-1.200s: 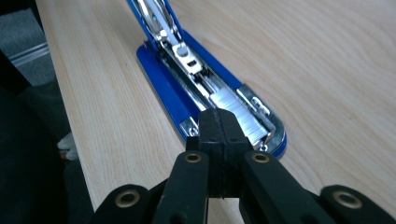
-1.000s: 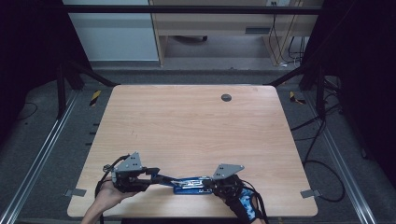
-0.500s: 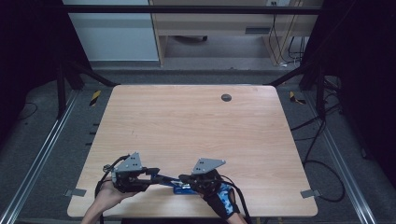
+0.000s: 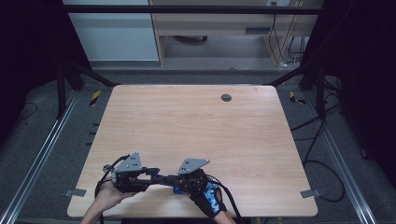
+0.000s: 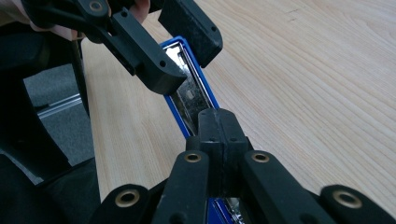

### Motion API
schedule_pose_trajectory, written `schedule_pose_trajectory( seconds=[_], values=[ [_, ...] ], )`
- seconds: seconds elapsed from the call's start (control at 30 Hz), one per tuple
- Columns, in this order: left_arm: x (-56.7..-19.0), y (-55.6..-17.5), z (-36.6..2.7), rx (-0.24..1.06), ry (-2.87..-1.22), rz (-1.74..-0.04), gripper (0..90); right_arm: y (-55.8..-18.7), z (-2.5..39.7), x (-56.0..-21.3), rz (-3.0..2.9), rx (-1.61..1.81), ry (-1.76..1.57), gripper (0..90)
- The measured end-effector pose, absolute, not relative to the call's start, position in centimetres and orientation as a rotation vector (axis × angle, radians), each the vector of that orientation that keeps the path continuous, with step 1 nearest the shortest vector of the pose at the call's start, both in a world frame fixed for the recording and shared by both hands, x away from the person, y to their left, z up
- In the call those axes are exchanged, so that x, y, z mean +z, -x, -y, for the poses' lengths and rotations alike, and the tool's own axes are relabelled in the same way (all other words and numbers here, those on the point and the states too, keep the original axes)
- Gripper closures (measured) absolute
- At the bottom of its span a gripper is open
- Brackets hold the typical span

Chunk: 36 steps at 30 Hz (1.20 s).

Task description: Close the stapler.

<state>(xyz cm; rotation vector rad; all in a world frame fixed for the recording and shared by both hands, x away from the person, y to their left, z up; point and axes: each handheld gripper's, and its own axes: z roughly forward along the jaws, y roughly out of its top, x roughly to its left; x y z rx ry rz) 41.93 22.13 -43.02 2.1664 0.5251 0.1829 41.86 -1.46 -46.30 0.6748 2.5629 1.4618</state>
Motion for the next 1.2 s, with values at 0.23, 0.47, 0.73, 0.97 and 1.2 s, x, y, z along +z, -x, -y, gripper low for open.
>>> schedule_pose_trajectory(
  seconds=[0.23,0.47,0.73,0.97,1.2],
  values=[
    [-43.1,-42.0,-22.0,0.168,-2.170,-0.535,60.2,-41.9,1.5,-46.5,-2.557,1.458,-0.677,90.0],
    [-42.2,-41.8,-22.4,0.201,-2.139,-0.541,47.3,-41.9,1.5,-46.6,-2.552,1.457,-0.684,90.0],
    [-41.6,-42.1,-24.4,0.276,-2.064,-0.620,45.9,-41.9,1.5,-46.6,-2.551,1.451,-0.685,90.0],
    [-42.0,-42.4,-25.3,0.367,-2.014,-0.708,46.1,-42.0,1.6,-46.6,-2.551,1.455,-0.680,90.0],
    [-43.5,-42.9,-26.3,0.430,-1.965,-0.836,46.2,-42.0,1.8,-46.5,-2.553,1.457,-0.685,90.0]
  ],
)
